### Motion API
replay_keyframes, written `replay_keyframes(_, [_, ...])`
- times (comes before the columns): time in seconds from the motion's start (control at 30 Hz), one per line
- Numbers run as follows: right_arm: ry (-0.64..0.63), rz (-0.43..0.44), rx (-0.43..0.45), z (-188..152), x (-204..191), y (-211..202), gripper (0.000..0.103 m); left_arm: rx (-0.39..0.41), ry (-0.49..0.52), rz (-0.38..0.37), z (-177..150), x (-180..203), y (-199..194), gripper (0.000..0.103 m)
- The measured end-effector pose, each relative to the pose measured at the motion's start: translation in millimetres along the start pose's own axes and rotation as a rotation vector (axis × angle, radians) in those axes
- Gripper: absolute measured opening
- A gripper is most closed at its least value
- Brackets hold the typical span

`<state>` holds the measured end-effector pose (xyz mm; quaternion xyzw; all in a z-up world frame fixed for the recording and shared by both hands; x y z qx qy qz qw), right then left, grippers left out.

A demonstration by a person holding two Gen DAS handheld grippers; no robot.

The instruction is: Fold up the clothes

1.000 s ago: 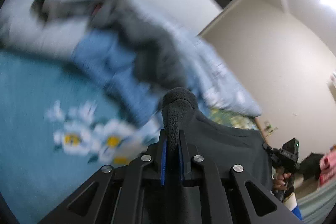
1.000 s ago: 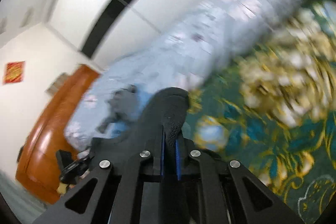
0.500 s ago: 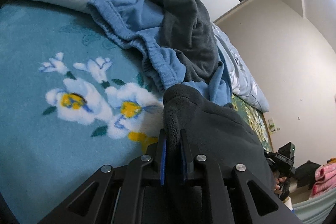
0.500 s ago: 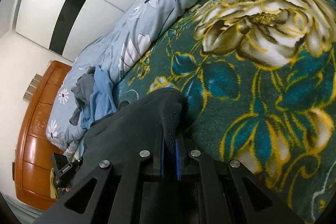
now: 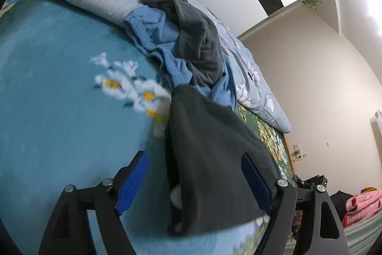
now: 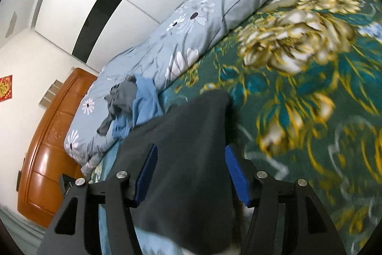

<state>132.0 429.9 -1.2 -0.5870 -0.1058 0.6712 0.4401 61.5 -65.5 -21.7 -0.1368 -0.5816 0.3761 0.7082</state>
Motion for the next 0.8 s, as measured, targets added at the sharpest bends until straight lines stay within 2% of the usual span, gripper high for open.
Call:
replay_keyframes(0.1, [0.044,0.011,-0.004,-30,10,-8,0.067,-0.004,-0.025,-0.026,-28,-6,1,0.085])
replay_keyframes(0.17, [0.071,0.025,0.001,-37,12,-5,0.073,-0.019,-0.05,-0.034,-46,-10,6,0.085])
replay_keyframes(0.37, [0.148,0.072,0.02,-51,16,8,0.073,-0.037,-0.164,-0.059,-78,-17,28,0.085])
replay_keyframes(0.57, [0.225,0.118,0.038,-66,20,21,0.073,0.01,-0.158,-0.039,-73,-9,48,0.09])
replay_keyframes(0.67, [0.264,0.141,0.047,-73,22,27,0.073,0.039,-0.149,-0.032,-61,-8,56,0.097])
replay_keyframes(0.8, [0.222,0.162,0.052,-63,7,45,0.073,0.027,-0.111,0.001,-44,1,72,0.099])
Point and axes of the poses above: each gripper's, at about its wrist camera, not at the fingertips, and y roughly the way its jaws point, x to its right, z to its top, the point moved 4 cm from there along y, roughly the way its jaws point, and after that the axes turned 13 degrees about -x, right-handed, at the moved point
